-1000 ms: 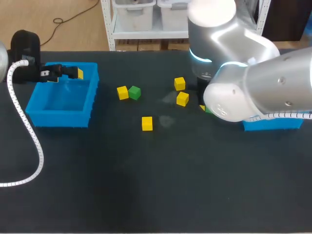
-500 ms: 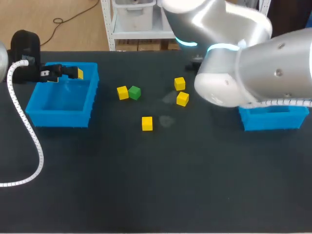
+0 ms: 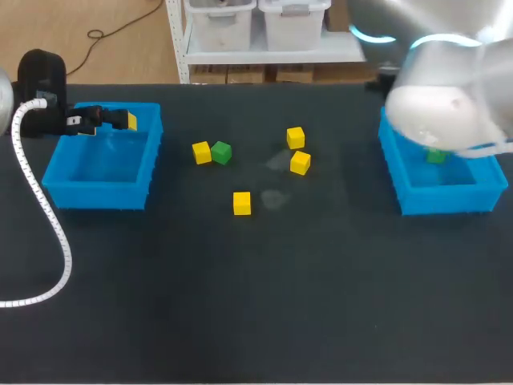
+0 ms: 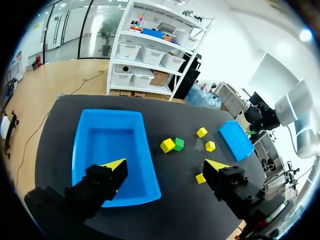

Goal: Put the green cubes in the right bin and the yellow cubes in the left bin.

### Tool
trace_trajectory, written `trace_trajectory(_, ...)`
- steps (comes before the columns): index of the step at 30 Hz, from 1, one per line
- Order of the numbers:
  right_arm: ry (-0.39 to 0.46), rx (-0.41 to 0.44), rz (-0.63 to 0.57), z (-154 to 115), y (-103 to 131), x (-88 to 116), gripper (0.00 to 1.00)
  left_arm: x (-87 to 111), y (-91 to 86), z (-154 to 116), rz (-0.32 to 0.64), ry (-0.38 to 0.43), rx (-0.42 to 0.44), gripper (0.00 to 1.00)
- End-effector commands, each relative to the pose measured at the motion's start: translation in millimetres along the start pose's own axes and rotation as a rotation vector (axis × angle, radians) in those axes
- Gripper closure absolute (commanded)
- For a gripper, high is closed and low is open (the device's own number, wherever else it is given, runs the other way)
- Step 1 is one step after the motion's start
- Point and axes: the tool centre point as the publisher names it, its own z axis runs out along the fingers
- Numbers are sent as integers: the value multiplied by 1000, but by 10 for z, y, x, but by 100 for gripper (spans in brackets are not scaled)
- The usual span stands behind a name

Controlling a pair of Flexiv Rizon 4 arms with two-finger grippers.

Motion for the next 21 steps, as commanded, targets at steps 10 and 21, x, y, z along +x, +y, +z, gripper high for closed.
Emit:
trace_trajectory(10,112,-11,-22,358,-316,-128,0,13,15,-1,2,-6,8,0)
trace_trajectory(21,69,-69,-212,142,301,-40,0,13,15,-1,2,-6,8,0)
